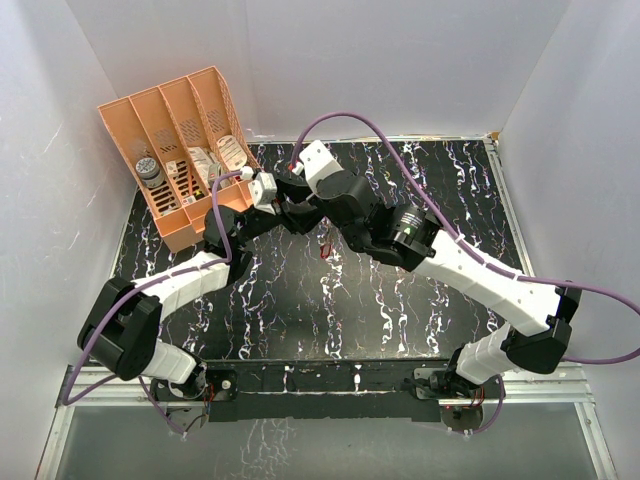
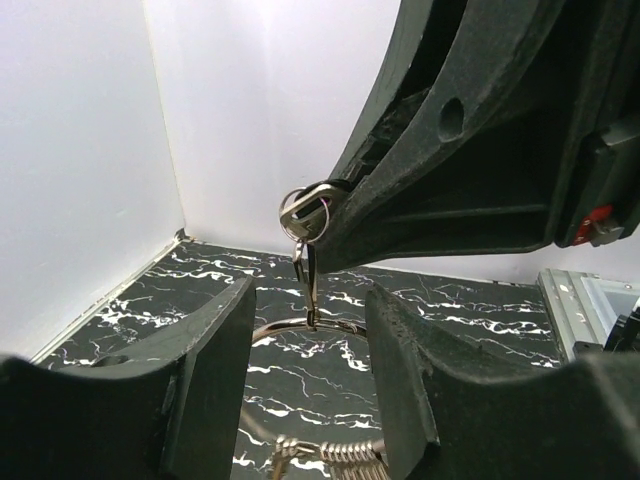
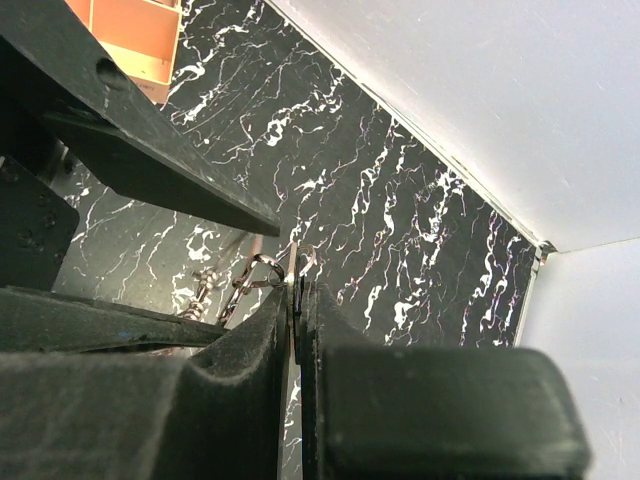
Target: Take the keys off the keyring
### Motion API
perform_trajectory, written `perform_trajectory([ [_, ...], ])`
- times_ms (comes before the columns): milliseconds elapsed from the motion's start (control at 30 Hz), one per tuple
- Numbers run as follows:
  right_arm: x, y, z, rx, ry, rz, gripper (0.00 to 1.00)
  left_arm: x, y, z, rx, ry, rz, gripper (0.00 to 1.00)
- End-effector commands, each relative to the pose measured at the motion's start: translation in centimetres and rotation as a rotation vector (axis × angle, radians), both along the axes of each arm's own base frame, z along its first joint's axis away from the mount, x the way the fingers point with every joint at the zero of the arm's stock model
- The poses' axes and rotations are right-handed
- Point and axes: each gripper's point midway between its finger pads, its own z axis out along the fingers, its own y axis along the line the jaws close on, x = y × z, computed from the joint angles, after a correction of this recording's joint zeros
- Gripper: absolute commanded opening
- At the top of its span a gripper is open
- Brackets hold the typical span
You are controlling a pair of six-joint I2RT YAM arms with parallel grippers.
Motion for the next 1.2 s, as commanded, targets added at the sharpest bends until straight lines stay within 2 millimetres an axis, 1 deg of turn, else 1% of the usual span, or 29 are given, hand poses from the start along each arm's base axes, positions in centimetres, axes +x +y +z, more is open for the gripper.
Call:
perform_trajectory([
  [0,-0.4,-0.3,3.5,0.120,-0.072,-0.006,0.00,-1.1,-0.3,2.5,-0.020,-0.108,-0.044,0.46],
  [267,-0.4,-0.2,3.4,0.118,-0.072,-0.004,0.00,-0.8,-0.1,2.5,-0.024,-0.108,-0.027,0.46],
  [367,-0.5,0.0,3.4,0.119,-0.070,0.000,0.00,-1.1,-0.3,2.5,-0.027,-0.110,-0.045,0.46],
  [500,-0.5,0.0,3.5,0.118,-0.073,0.003,0.00,-1.3,-0.4,2.6,-0.023,-0.121,-0.065,0.42],
  [667,-0.7,-0.1,3.8,0.125,-0.076,0.006,0.00,-1.5,-0.5,2.7,-0.015,-0.132,-0.097,0.34],
  [767,-0.8,-0.2,3.9,0.126,-0.077,0.007,0.00,-1.2,-0.4,2.7,-0.018,-0.128,-0.118,0.32],
  [867,-0.9,-0.3,4.0,0.129,-0.081,0.005,0.00,-0.8,0.0,2.6,-0.026,-0.112,-0.136,0.31],
  [967,-0.9,-0.5,4.3,0.132,-0.086,0.004,0.00,-0.9,0.5,2.6,-0.041,-0.104,-0.165,0.30],
  [1167,-1.0,-0.5,4.5,0.133,-0.093,0.010,0.00,-1.2,0.4,2.3,-0.034,-0.089,-0.221,0.30],
])
